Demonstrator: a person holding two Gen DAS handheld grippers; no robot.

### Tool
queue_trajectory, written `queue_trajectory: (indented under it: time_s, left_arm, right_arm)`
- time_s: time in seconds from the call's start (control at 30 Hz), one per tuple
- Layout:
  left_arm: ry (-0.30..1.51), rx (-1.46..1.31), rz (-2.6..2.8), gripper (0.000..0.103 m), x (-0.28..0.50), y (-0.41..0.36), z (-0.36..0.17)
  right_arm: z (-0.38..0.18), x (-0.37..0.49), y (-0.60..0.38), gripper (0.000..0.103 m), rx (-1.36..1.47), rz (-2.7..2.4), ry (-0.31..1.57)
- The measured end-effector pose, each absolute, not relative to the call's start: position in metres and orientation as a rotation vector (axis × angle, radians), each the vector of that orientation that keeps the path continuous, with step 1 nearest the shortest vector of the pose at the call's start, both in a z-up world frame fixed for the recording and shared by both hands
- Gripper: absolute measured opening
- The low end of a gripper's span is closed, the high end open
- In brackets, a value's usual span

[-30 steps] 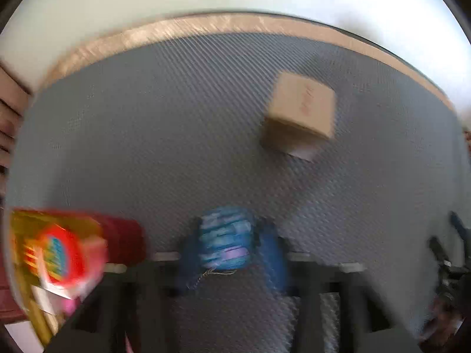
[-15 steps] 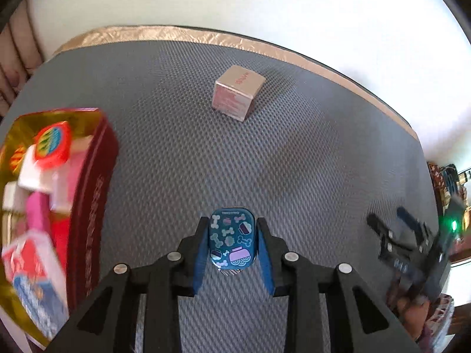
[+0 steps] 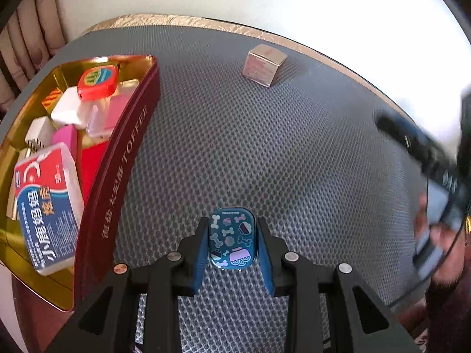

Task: Organize rigid objects
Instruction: 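Carry the blue pouch toward the tin while the right gripper grasps the MARUBI box, then lower the blue pouch into the tin and open the left gripper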

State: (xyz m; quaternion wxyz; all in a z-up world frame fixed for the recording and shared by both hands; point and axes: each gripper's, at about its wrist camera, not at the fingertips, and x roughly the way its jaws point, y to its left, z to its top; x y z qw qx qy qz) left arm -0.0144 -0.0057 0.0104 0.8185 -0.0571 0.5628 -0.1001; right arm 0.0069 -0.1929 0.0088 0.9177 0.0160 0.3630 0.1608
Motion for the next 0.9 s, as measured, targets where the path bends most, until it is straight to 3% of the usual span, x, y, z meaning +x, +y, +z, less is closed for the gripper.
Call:
queue_trajectory:
  time_s: [0.17,0.57,0.6,0.67,0.7,0.9]
  left_arm:
    - [1.194,-0.154,-0.223,0.031,-0.018,0.006,0.014]
    - [1.228,-0.198,-0.275,0.031,-0.020,0.003,0.018]
    - [1.233,-0.202,-0.277,0.031,-0.019,0.003,0.018]
    - [1.239,-0.207,-0.278,0.031,-0.014,0.004,0.013]
    - [1.243,-0.213,-0.274,0.031,-0.009,0.006,0.011]
    - [1.239,-0.226,-0.275,0.031,-0.002,0.009,0.010]
  right_arm:
    - [0.021,0.064,-0.141,0.103,-0.109,0.441,0.767]
    - [-0.024,0.140,-0.096,0.102,-0.237,0.444,0.862]
    - [-0.030,0.146,-0.094,0.099,-0.233,0.452,0.877]
    - [-0.036,0.155,-0.094,0.071,-0.193,0.493,0.912]
    - [-0.040,0.157,-0.092,0.050,-0.174,0.506,0.931]
    - [-0.030,0.121,-0.113,0.049,-0.048,0.493,0.888]
